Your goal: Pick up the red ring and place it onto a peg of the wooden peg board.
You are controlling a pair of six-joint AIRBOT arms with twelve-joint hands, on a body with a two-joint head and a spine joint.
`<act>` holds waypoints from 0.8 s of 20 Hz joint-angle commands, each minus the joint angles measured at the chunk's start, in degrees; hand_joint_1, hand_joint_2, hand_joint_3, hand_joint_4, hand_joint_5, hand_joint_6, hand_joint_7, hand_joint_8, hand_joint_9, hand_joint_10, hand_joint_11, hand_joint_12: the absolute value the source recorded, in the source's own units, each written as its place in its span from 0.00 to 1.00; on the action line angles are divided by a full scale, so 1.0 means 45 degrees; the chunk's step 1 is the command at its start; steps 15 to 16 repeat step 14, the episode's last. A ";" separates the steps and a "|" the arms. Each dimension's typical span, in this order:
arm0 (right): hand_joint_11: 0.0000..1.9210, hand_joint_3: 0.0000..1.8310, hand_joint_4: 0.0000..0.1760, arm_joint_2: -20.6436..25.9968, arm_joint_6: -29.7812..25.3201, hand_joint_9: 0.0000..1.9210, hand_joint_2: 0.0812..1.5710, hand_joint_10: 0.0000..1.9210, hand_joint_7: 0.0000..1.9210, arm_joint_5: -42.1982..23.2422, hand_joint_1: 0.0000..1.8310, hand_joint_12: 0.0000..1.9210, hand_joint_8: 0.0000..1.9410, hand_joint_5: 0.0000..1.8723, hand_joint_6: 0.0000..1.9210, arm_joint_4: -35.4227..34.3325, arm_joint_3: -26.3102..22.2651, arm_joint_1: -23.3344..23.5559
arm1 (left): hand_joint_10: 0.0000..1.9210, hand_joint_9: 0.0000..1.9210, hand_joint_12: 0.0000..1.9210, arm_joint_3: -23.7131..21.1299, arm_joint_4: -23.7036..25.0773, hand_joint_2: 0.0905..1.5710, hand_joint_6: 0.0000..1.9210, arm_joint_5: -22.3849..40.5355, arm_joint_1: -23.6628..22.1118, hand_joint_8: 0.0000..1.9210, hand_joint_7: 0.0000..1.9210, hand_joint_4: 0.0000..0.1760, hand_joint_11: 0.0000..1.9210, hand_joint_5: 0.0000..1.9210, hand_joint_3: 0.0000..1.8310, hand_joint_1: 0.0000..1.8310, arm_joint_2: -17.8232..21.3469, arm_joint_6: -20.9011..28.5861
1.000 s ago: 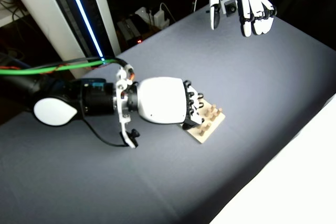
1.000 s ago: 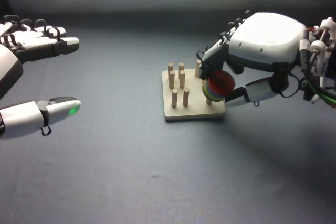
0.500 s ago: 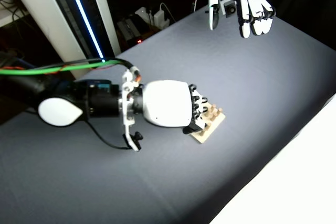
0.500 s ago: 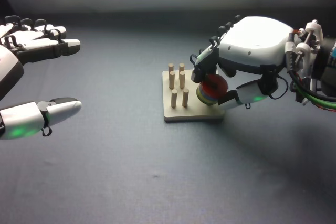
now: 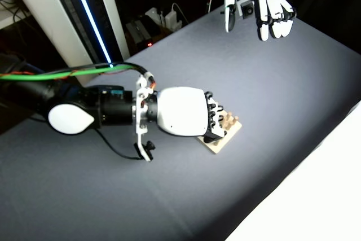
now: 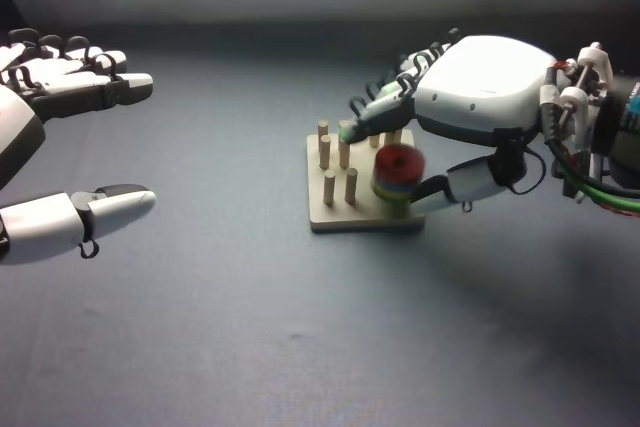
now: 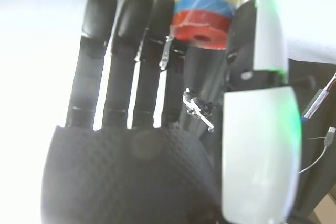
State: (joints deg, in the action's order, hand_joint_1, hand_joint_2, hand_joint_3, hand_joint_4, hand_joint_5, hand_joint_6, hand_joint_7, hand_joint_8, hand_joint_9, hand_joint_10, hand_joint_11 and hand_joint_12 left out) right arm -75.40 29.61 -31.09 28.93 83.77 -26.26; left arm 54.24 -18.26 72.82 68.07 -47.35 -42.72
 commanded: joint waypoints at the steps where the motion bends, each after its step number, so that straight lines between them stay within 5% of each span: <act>1: 0.09 0.00 0.64 0.0107 -0.0018 0.24 0.57 0.08 0.19 -0.1718 0.47 0.62 0.00 0.15 0.00 -0.0447 -0.0124 0.0133 | 0.00 0.15 0.46 0.0057 0.0051 0.67 0.00 0.1602 -0.0113 0.00 0.19 0.00 0.00 0.28 0.00 0.37 -0.0025 0.0064; 2: 0.09 0.00 0.64 0.0107 -0.0018 0.24 0.57 0.08 0.19 -0.2014 0.47 0.62 0.00 0.15 0.00 -0.0606 -0.0266 0.0133 | 0.00 0.15 0.46 0.0054 0.0050 0.67 0.00 0.1622 -0.0113 0.00 0.19 0.00 0.00 0.28 0.00 0.37 -0.0025 0.0066; 3: 0.08 0.00 0.79 0.0135 -0.0018 0.24 0.56 0.05 0.18 -0.2369 0.45 0.61 0.00 0.14 0.00 -0.0821 -0.0434 0.0132 | 0.00 0.15 0.46 0.0047 0.0049 0.67 0.00 0.1649 -0.0113 0.00 0.18 0.00 0.00 0.28 0.00 0.36 -0.0025 0.0067; 4: 0.09 0.00 0.77 0.0374 -0.0018 0.23 0.55 0.03 0.18 -0.2881 0.46 0.55 0.00 0.14 0.00 -0.1106 -0.0597 0.0058 | 0.00 0.15 0.47 0.0043 0.0040 0.67 0.00 0.1703 -0.0111 0.00 0.18 0.00 0.00 0.28 0.00 0.36 -0.0017 0.0084; 6: 0.03 0.00 0.65 0.1059 -0.0018 0.22 0.55 0.01 0.19 -0.4247 0.47 0.50 0.00 0.15 0.00 -0.2010 -0.1038 -0.0423 | 0.00 0.17 0.49 -0.0027 -0.0048 0.67 0.00 0.2044 -0.0079 0.00 0.19 0.00 0.00 0.29 0.00 0.36 0.0034 0.0108; 7: 0.01 0.00 0.46 0.1626 -0.0018 0.21 0.56 0.00 0.18 -0.5278 0.48 0.48 0.00 0.15 0.00 -0.2725 -0.1406 -0.0928 | 0.00 0.17 0.50 -0.0087 -0.0091 0.66 0.00 0.2353 -0.0074 0.00 0.19 0.00 0.00 0.30 0.00 0.36 0.0080 0.0112; 9: 0.01 0.01 0.31 0.2508 -0.0018 0.19 0.58 0.01 0.18 -0.7186 0.48 0.43 0.00 0.14 0.00 -0.3876 -0.2019 -0.2024 | 0.01 0.21 0.57 -0.0186 -0.0096 0.66 0.00 0.2866 -0.0070 0.00 0.22 0.00 0.00 0.31 0.00 0.34 0.0121 0.0137; 10: 0.07 0.00 0.12 0.2783 -0.0018 0.23 0.58 0.01 0.21 -0.7941 0.52 0.38 0.00 0.16 0.00 -0.4289 -0.2242 -0.2506 | 0.01 0.21 0.60 -0.0259 -0.0095 0.66 0.00 0.3104 -0.0051 0.00 0.22 0.00 0.00 0.30 0.00 0.38 0.0150 0.0140; 12: 0.08 0.00 0.13 0.3454 -0.0018 0.26 0.65 0.01 0.23 -0.9835 0.47 0.35 0.00 0.15 0.00 -0.5211 -0.2869 -0.3511 | 0.00 0.15 0.43 -0.0482 -0.0086 0.68 0.00 0.3975 0.0079 0.00 0.18 0.00 0.00 0.24 0.00 0.45 0.0282 0.0200; 13: 0.08 0.00 0.13 0.3578 -0.0018 0.26 0.65 0.01 0.23 -1.0486 0.47 0.35 0.00 0.15 0.00 -0.5437 -0.3042 -0.3809 | 0.00 0.15 0.43 -0.0525 -0.0088 0.68 0.00 0.4288 0.0127 0.00 0.18 0.00 0.00 0.24 0.00 0.45 0.0303 0.0288; 14: 0.09 0.01 0.12 0.3692 -0.0017 0.28 0.68 0.01 0.24 -1.1203 0.44 0.35 0.00 0.15 0.00 -0.5685 -0.3224 -0.4132 | 0.00 0.14 0.42 -0.0550 -0.0122 0.69 0.00 0.4737 0.0177 0.00 0.16 0.21 0.00 0.15 0.00 0.42 0.0291 0.0463; 16: 0.09 0.01 0.12 0.3692 -0.0017 0.28 0.68 0.01 0.24 -1.1203 0.44 0.35 0.00 0.15 0.00 -0.5685 -0.3224 -0.4132 | 0.00 0.14 0.42 -0.0550 -0.0122 0.69 0.00 0.4737 0.0177 0.00 0.16 0.21 0.00 0.15 0.00 0.42 0.0291 0.0463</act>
